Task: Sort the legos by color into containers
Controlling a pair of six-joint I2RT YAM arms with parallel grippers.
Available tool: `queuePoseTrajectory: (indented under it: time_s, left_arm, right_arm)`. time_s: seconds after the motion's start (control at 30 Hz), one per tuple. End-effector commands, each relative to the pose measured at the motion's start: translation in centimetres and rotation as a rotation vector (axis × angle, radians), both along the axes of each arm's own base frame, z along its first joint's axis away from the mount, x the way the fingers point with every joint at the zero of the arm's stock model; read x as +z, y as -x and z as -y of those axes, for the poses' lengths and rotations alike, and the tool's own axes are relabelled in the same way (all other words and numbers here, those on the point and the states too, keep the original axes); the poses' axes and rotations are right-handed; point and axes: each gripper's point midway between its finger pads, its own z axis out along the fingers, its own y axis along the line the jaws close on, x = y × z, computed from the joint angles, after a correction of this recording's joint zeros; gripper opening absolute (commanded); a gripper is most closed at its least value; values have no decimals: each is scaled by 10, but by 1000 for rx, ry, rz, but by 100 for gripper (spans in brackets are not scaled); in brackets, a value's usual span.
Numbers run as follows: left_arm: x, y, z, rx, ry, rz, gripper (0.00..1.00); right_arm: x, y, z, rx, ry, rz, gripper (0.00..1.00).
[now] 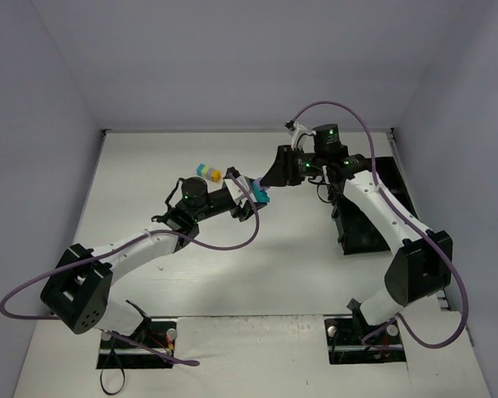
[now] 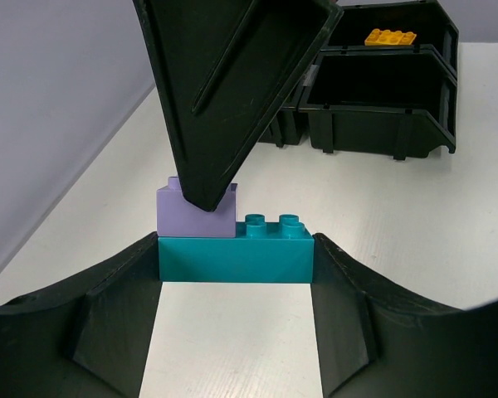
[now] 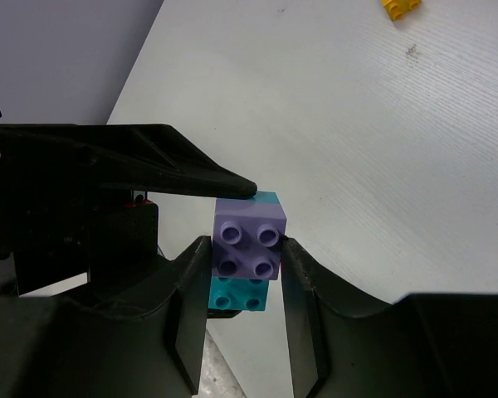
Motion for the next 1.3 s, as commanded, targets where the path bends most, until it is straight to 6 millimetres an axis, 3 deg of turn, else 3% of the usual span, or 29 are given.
queuePoseTrajectory:
  time_s: [0.0,0.27,0.5,0.6,0.73,0.83,0.87,0.93,0.97,1.0,1.1,1.27]
  left_arm:
    - [62,0,7,-31,114,158,0]
    - [41,2,-1,5,86,114,0]
    - [18,2,-8,34,58,77,0]
    - [15,2,-8,37,55,71,0]
    - [14,0,-7,38,54,67,0]
    - [16,-2,-6,42,56,61,0]
    - [16,-4,-7,51,53,55,0]
    - [20,-7,-6,63,60,46,0]
    - [22,-8,-6,66,61,43,0]
    - [20,-8,-5,68,51,21,0]
    - [23,-12,-3,80,37,-32,0]
    - [29,-10,-2,74,39,-27,0]
  right_arm:
    - [11,5,-9,63,-49,42,0]
    - [21,-3,8,-1,-17,118,0]
    - [35,-12,41,-82,-5,175,0]
    - [29,-15,58,-121,13,166,0]
    - [11,-21,82,-221,74,125,0]
    - [-14,-29,115,-409,205,72,0]
    - [-29,-34,139,-531,299,57,0]
    - [-44,-27,165,-684,381,-4,0]
    - [-63,-20,180,-745,429,-45,0]
    - [-69,-18,200,-832,472,-56,0]
    - [-84,-4,233,-989,530,-105,0]
    - [-97,8,265,-1149,592,-140,0]
